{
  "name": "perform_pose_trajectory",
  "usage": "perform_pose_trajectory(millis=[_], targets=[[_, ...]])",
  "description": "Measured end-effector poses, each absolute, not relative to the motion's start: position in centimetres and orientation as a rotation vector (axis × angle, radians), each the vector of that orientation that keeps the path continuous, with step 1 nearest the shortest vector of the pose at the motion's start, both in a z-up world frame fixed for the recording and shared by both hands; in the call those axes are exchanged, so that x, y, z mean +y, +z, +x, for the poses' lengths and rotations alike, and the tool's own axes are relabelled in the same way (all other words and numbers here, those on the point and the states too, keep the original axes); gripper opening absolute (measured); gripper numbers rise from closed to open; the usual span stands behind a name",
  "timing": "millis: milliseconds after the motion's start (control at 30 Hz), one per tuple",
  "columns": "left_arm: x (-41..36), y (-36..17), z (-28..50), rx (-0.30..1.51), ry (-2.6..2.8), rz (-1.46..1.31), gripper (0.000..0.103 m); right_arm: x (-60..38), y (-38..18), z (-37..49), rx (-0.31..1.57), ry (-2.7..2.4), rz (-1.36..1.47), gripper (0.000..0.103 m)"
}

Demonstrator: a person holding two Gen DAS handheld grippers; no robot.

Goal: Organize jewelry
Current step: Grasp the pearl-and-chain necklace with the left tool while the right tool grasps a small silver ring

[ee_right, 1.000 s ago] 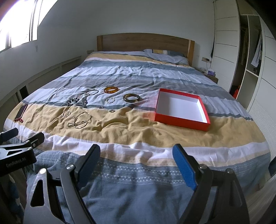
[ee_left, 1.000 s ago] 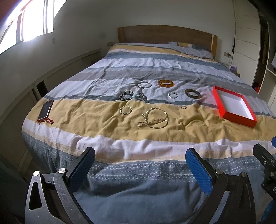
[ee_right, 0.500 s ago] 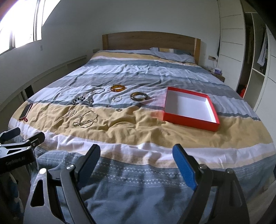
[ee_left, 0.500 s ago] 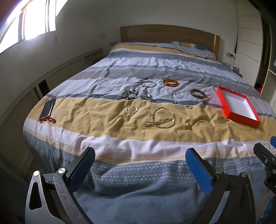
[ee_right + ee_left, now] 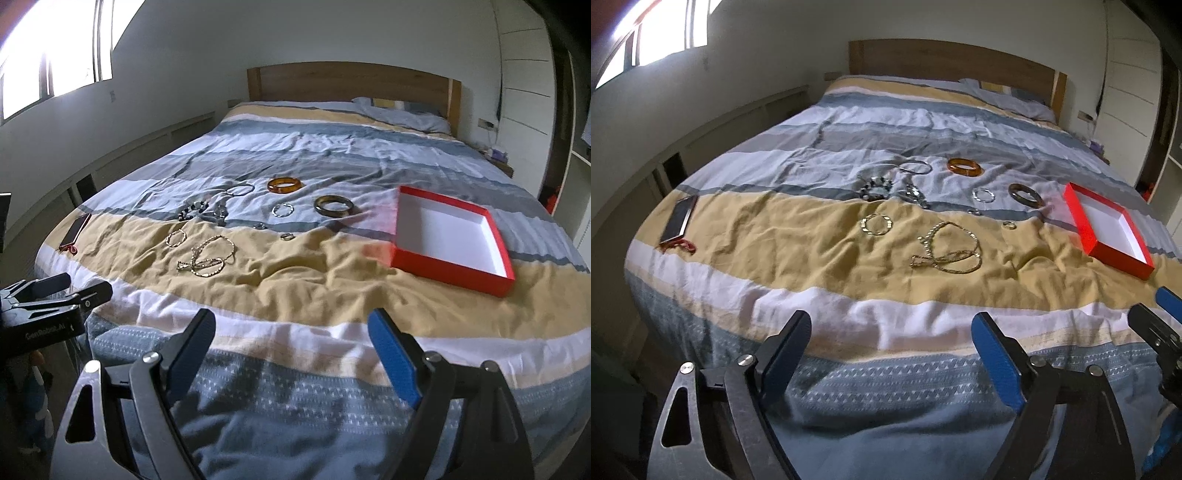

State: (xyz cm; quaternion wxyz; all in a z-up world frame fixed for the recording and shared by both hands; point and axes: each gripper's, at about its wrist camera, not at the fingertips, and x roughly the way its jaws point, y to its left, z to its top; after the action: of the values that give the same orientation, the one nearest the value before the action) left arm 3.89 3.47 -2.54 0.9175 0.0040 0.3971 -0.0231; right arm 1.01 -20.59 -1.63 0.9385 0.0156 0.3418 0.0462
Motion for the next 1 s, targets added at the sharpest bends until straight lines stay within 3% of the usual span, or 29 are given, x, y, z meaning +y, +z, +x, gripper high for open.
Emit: perform_pose_trajectory(millis=[167, 233, 333, 933, 1000], targets=[[2.6, -3.1, 6.6, 0.842, -0.129, -0.010, 0.084, -21.4, -2.2, 4.5, 0.732, 0.141, 0.055, 0.079], [1.9, -3.4, 8.2, 0.850, -0.168, -0.013, 0.084, -21.7, -2.6, 6.4, 0.755, 0.168, 0.068, 0.064], [0.6, -4.0, 10.6, 0.861, -0.213, 0.004, 0.084, -22.1, -3.4, 9.4, 0.784, 0.195, 0.070, 0.053], [-2.0, -11.3, 20.4, 0.984, -0.237, 0.024, 0.085, -21.5, -9.3, 23.2, 0.897, 0.339, 0.017, 0.052], [-2.0, -11.6, 20.4, 0.985, -0.238, 0.024, 0.085, -21.3, -10.2, 23.9, 0.912, 0.355, 0.013, 0.045]])
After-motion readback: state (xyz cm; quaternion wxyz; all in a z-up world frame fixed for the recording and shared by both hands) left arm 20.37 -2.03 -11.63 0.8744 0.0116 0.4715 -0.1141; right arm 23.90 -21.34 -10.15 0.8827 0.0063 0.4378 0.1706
